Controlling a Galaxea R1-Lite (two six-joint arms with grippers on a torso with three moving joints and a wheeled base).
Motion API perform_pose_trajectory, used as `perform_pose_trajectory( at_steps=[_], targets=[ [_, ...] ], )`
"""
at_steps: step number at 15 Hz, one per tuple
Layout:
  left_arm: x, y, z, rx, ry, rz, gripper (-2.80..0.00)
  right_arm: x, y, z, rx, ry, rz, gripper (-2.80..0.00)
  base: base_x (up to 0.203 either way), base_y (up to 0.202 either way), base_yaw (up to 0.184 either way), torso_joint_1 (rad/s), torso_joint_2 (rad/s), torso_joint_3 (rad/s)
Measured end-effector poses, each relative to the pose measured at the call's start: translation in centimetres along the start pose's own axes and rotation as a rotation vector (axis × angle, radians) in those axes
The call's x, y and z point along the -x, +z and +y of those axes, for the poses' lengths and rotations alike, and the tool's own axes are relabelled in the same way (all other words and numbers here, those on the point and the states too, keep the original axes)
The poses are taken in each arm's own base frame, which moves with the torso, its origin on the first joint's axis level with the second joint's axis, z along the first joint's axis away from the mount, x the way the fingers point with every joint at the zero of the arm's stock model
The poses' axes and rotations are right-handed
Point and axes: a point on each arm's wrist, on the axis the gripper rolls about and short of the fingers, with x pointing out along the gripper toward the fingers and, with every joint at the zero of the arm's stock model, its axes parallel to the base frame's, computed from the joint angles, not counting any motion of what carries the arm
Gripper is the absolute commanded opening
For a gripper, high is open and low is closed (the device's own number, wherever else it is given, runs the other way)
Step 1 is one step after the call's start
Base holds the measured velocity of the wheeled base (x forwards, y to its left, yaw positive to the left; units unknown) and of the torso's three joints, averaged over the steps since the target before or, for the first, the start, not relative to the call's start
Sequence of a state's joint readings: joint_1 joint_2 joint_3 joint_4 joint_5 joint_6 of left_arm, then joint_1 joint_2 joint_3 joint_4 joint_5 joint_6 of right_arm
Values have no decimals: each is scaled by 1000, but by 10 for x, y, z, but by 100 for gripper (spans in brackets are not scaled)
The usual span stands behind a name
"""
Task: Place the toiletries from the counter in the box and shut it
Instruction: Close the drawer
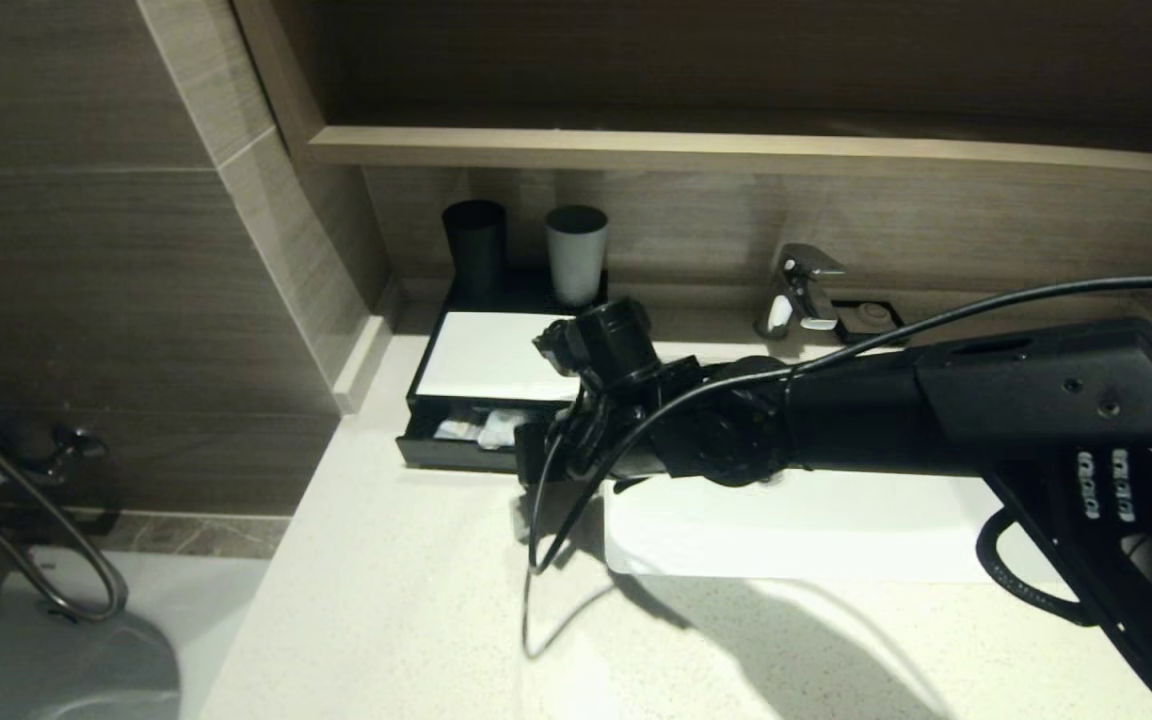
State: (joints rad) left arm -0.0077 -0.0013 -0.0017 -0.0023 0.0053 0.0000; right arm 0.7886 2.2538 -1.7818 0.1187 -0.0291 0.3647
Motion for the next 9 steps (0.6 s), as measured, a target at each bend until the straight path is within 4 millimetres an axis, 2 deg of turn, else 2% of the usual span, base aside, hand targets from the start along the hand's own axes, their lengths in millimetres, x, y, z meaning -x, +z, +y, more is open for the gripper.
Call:
perform_pose_trajectory(
  at_steps=[9],
  targets=[
    [0, 0, 0, 0, 0, 0, -280, -11, 12, -10, -3, -23, -40, -280, 0, 0, 0, 0, 0, 0]
  ],
)
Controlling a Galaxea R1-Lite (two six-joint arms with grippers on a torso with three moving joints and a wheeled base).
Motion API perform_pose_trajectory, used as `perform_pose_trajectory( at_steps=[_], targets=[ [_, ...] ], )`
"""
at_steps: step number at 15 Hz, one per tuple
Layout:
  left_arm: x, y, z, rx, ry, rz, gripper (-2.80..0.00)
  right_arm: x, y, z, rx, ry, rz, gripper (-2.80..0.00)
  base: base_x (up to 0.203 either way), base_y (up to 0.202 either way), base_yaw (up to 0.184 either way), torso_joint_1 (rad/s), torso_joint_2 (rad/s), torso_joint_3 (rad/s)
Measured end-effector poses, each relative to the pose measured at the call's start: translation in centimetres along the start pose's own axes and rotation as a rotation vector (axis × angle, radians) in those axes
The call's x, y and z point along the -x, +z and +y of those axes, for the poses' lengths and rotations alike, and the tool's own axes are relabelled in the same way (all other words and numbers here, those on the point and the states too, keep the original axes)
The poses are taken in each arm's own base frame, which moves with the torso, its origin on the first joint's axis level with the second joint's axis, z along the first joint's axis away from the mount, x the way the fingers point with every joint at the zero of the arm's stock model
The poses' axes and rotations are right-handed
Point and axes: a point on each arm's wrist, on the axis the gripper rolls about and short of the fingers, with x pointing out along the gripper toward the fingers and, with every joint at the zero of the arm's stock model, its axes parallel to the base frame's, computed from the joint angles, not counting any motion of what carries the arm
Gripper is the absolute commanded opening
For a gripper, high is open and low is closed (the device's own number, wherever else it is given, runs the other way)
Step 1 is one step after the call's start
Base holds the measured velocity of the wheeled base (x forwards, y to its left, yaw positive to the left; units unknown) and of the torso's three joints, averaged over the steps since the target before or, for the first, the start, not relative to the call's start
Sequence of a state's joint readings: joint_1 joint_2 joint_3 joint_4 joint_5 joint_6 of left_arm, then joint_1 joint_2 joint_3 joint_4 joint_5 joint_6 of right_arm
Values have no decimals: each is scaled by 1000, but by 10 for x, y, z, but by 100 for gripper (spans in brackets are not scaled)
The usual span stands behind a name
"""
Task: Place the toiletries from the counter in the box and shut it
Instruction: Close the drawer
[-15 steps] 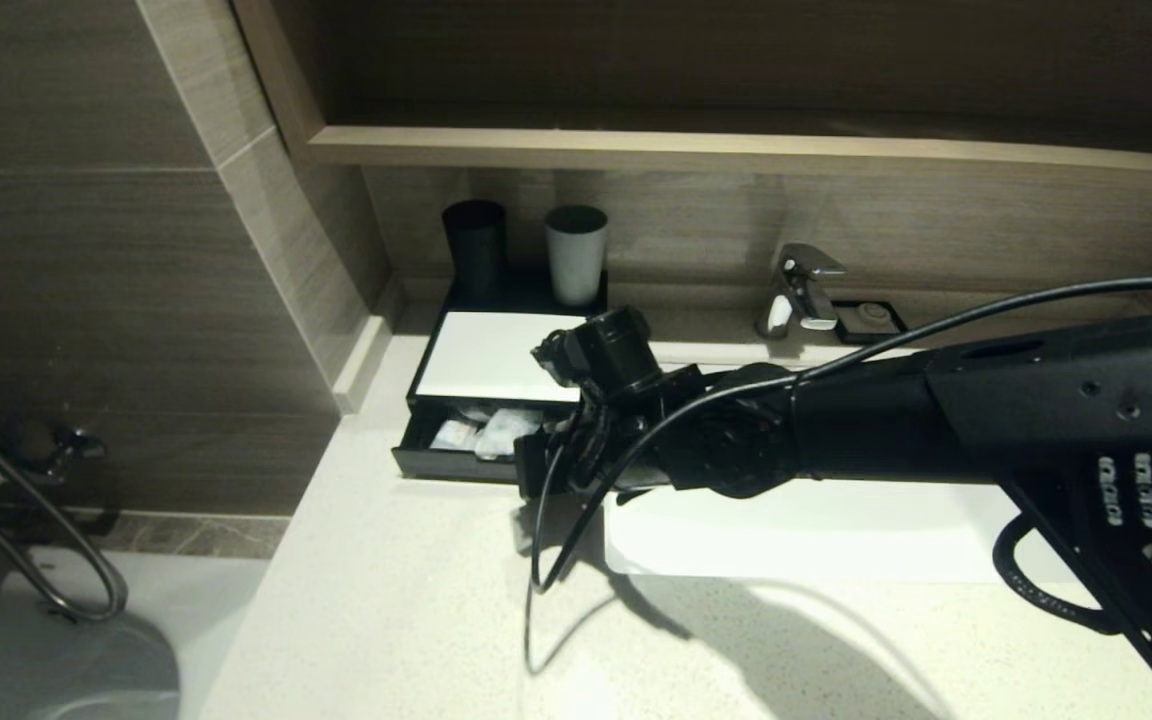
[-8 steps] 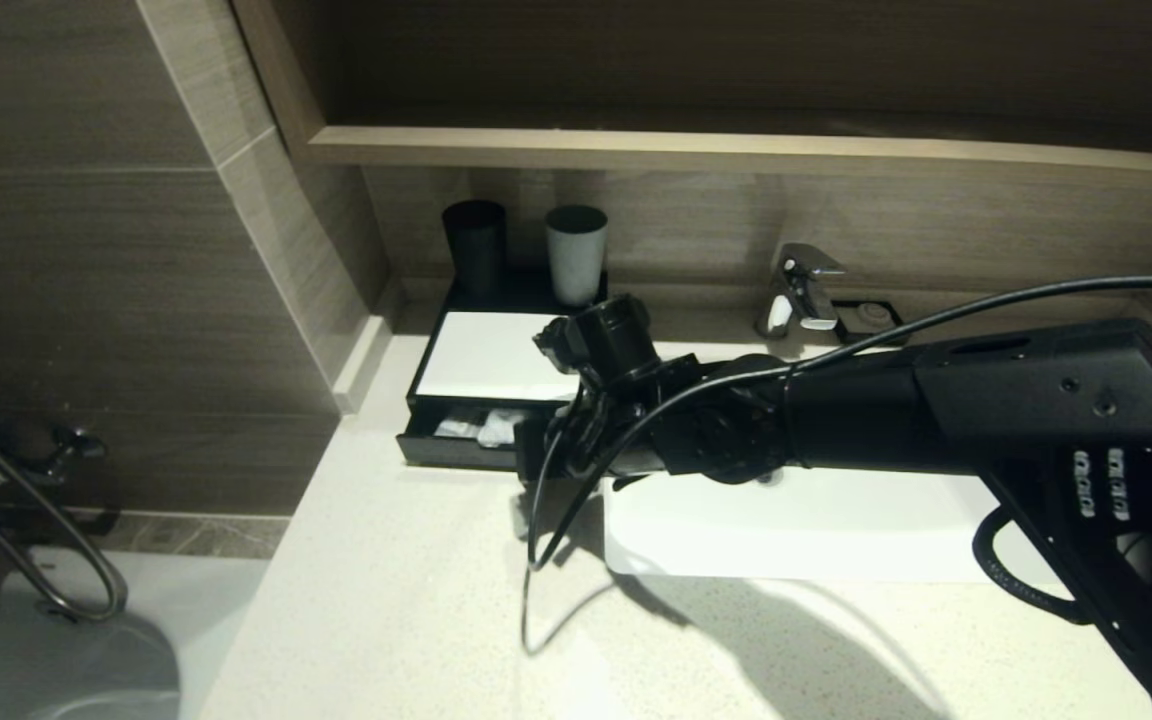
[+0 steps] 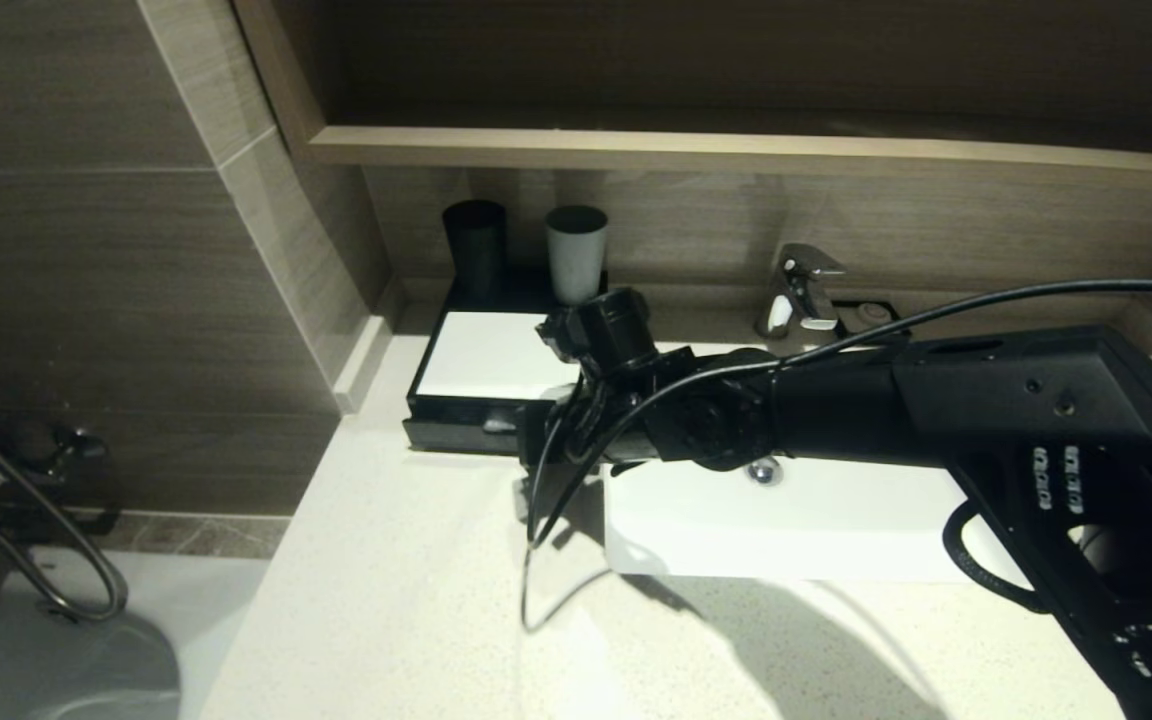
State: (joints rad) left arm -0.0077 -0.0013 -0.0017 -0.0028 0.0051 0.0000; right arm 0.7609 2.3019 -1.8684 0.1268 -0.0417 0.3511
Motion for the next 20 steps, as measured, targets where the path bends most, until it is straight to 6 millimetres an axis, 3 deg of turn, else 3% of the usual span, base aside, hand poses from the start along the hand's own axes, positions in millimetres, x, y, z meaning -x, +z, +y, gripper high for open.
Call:
perform_pose_trajectory(
  at_steps=[13, 20],
  targets=[
    [0, 0, 0, 0, 1, 0, -280, -11, 10, -19, -17, -33, -30, -280, 0, 0, 0, 0, 0, 0],
    [0, 0, 0, 0, 1, 0, -280, -1, 12, -14, -15, -28, -22, -280, 0, 0, 0, 0, 0, 0]
  ],
)
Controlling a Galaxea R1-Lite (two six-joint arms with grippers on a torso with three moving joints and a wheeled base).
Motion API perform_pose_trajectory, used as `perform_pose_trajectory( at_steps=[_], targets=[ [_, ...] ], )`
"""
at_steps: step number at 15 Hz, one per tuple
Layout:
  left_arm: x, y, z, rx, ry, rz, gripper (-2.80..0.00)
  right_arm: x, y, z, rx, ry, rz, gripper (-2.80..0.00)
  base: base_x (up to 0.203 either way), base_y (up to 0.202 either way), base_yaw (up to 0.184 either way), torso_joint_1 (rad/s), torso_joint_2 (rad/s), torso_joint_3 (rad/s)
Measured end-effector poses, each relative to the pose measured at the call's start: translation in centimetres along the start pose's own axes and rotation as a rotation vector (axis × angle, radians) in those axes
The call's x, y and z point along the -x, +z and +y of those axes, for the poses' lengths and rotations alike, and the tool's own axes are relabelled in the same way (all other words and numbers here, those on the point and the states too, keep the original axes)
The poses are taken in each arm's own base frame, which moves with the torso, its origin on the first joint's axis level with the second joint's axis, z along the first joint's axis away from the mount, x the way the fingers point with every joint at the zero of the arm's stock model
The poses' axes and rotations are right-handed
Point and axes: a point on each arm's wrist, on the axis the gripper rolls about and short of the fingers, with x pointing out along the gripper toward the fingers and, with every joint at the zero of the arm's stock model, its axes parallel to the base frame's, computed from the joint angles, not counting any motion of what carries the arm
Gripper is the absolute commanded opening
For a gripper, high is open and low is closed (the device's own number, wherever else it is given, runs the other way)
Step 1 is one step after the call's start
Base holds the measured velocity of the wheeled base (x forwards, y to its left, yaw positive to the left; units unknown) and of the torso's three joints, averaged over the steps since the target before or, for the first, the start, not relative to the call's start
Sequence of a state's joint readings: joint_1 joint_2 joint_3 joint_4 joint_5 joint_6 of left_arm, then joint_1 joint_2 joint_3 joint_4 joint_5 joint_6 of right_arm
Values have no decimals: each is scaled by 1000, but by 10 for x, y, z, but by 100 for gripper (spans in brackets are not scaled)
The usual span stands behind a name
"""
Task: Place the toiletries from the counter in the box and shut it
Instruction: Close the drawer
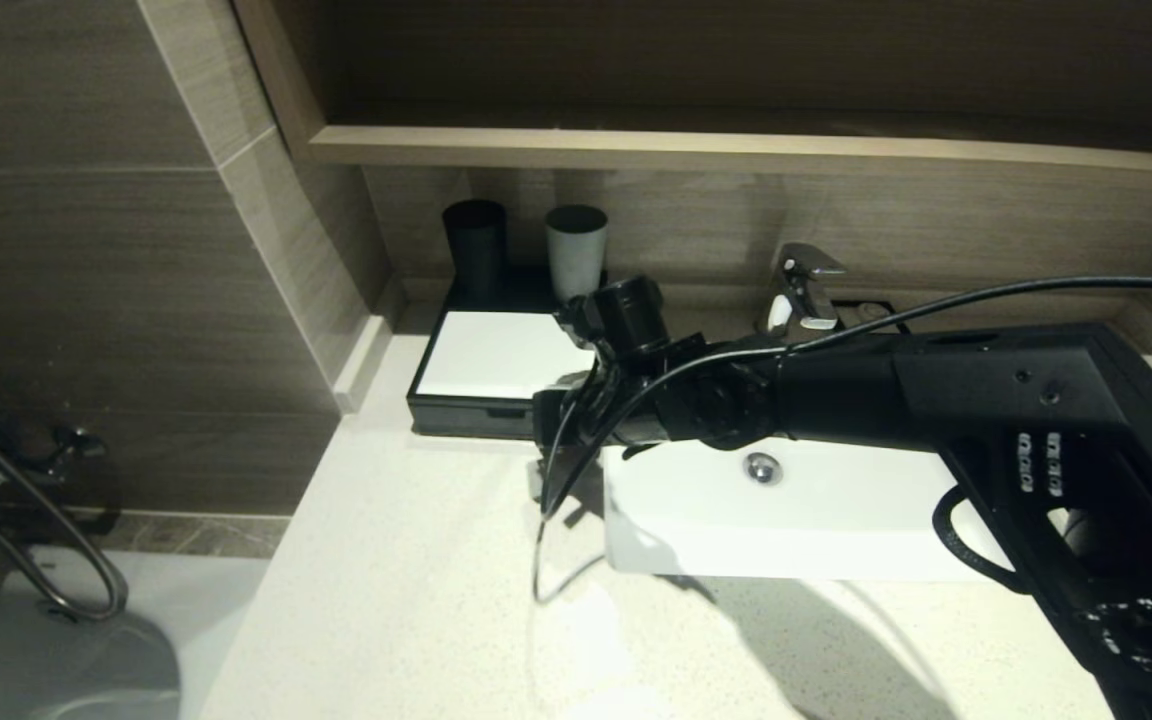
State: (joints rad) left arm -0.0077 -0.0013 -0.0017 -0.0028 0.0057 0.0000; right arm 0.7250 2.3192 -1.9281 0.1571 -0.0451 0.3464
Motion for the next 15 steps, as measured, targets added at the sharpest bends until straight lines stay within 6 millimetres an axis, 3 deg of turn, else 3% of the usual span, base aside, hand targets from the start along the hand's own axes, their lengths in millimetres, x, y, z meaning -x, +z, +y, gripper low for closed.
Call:
perform_pose_trajectory(
  at_steps=[7, 15],
  targets=[
    [0, 0, 0, 0, 0, 0, -280, 29, -4, 22, 22, 40, 23, -280, 0, 0, 0, 0, 0, 0],
    [0, 0, 0, 0, 0, 0, -280, 91, -6, 13, 12, 34, 30, -280, 0, 0, 0, 0, 0, 0]
  ],
)
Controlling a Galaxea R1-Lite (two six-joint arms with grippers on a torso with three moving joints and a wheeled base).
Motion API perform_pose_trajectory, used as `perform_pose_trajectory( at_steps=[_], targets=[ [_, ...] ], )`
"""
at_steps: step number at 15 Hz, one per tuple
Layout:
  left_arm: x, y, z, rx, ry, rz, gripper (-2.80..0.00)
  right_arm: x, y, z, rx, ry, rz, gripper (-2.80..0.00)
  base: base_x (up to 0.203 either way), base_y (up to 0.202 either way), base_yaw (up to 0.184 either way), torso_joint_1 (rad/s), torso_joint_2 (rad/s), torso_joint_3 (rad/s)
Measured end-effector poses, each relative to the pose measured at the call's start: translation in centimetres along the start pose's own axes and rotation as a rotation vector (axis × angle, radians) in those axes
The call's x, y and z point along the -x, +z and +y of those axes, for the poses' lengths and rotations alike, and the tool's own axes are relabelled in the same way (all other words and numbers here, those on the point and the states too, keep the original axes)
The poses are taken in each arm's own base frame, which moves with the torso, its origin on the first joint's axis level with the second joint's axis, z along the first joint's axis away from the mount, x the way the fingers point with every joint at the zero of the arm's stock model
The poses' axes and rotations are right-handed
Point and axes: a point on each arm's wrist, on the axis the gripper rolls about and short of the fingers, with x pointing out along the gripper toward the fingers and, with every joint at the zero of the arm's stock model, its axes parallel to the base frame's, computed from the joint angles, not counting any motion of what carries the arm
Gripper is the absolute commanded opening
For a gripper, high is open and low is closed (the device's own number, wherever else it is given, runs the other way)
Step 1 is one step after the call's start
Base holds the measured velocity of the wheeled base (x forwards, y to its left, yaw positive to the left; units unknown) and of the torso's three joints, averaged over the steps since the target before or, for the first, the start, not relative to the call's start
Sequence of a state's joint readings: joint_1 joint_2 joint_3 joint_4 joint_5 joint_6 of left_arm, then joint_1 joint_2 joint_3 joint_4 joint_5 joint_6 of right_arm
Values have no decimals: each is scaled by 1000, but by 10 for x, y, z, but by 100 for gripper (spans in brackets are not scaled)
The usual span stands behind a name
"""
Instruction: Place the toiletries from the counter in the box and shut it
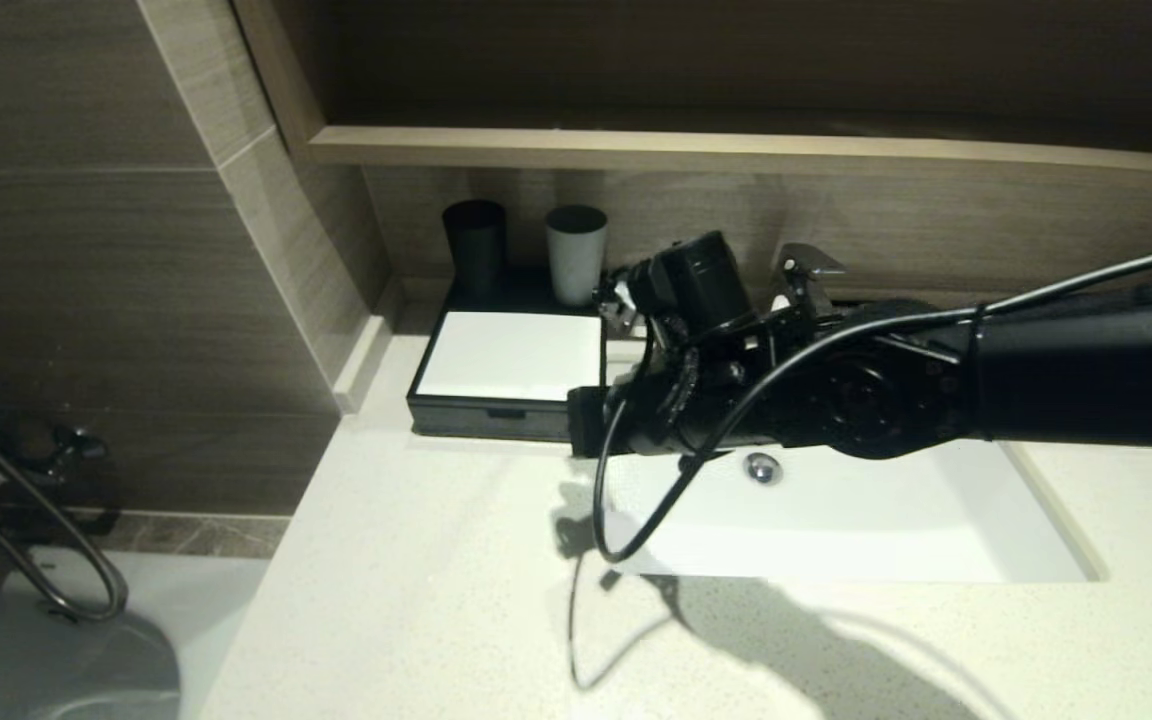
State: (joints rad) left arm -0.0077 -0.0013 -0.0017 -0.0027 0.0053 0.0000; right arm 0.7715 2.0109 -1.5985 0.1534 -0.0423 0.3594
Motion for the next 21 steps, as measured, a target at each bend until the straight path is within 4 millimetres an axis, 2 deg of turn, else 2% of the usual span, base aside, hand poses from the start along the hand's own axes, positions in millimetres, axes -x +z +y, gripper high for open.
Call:
perform_pose_trajectory(
  at_steps=[4, 8, 13, 18, 21],
  targets=[
    [0, 0, 0, 0, 0, 0, -280, 41, -2, -19, -24, -31, -21, -280, 0, 0, 0, 0, 0, 0],
    [0, 0, 0, 0, 0, 0, -280, 91, -9, -50, -76, -95, -56, -280, 0, 0, 0, 0, 0, 0],
    [0, 0, 0, 0, 0, 0, -280, 149, -34, -89, -180, -194, -138, -280, 0, 0, 0, 0, 0, 0],
    [0, 0, 0, 0, 0, 0, -280, 191, -73, -108, -219, -440, -215, -280, 0, 0, 0, 0, 0, 0],
    [0, 0, 0, 0, 0, 0, -280, 215, -89, -121, -255, -554, -269, -280, 0, 0, 0, 0, 0, 0]
  ],
)
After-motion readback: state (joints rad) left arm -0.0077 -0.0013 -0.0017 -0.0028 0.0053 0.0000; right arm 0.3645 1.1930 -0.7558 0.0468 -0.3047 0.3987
